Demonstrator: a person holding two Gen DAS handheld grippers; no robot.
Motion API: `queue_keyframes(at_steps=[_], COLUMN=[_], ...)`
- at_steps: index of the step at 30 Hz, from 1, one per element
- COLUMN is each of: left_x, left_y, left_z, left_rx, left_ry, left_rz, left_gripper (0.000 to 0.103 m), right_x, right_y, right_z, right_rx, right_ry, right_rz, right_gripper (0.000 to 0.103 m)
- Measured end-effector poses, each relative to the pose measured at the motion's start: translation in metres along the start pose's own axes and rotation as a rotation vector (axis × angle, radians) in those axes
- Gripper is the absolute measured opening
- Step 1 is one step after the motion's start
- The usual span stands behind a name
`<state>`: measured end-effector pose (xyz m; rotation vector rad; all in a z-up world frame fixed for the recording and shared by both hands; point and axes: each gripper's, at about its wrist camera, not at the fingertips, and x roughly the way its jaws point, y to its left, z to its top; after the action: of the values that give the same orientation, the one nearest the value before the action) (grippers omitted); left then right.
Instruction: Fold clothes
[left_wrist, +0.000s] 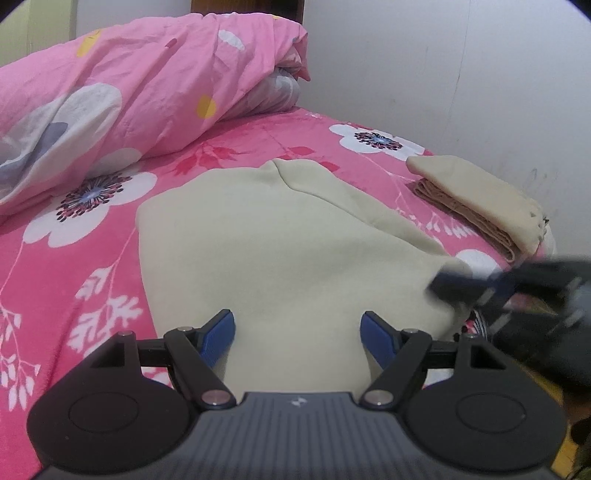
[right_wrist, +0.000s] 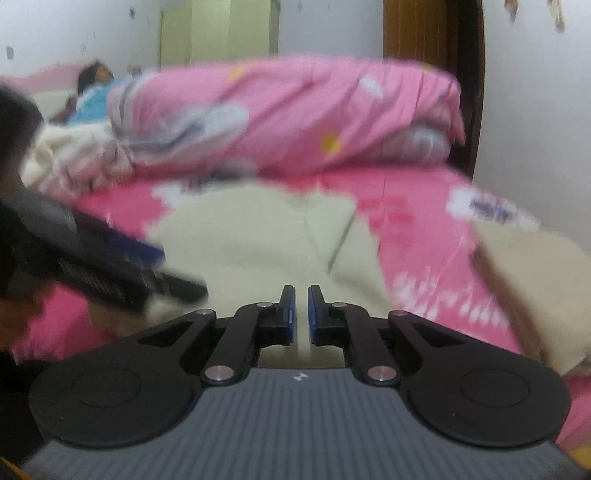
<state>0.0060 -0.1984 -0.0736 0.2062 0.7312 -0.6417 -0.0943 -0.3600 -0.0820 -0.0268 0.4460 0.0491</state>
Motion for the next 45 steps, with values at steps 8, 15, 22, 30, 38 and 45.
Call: queue_keyframes(at_steps=[8, 15, 22, 30, 38, 45], left_x=[0.000, 0.001, 0.001, 0.001, 0.002, -0.003], left_y=[-0.005, -0.008, -0.008, -0.009, -0.010, -0.006], left_z=[0.000, 0.001, 0.002, -0.001, -0.003, -0.004], left_rx=[0.020, 0.027, 0.030, 0.033, 0.034, 0.020], left_ry=[0.006, 0.015, 0.020, 0.012, -0.002, -0.037], left_rz=[0.026, 0.037, 0.043, 0.049, 0.052, 0.040], left_gripper=[0.076, 0.076, 0.076, 0.077, 0.077, 0.073], right_x=[0.015, 0.038, 0.038, 0.037, 0.036, 0.037], right_y=[-0.004, -0.007, -0.012, -0.011, -0.013, -0.013], right_z=[0.002, -0.017, -0.016, -0.020, -0.023, -0.021], right_rx=[-0.004, 0.006, 0.037, 0.052, 0.063, 0.062], right_ry=[0.024, 0.044, 0.053, 0.035, 0.019, 0.025], right_rz=[0.006, 0.009, 0.030, 0.027, 0.036, 0.033], right_gripper=[0.005, 0.006, 0.007, 0.007, 0.007, 0.007])
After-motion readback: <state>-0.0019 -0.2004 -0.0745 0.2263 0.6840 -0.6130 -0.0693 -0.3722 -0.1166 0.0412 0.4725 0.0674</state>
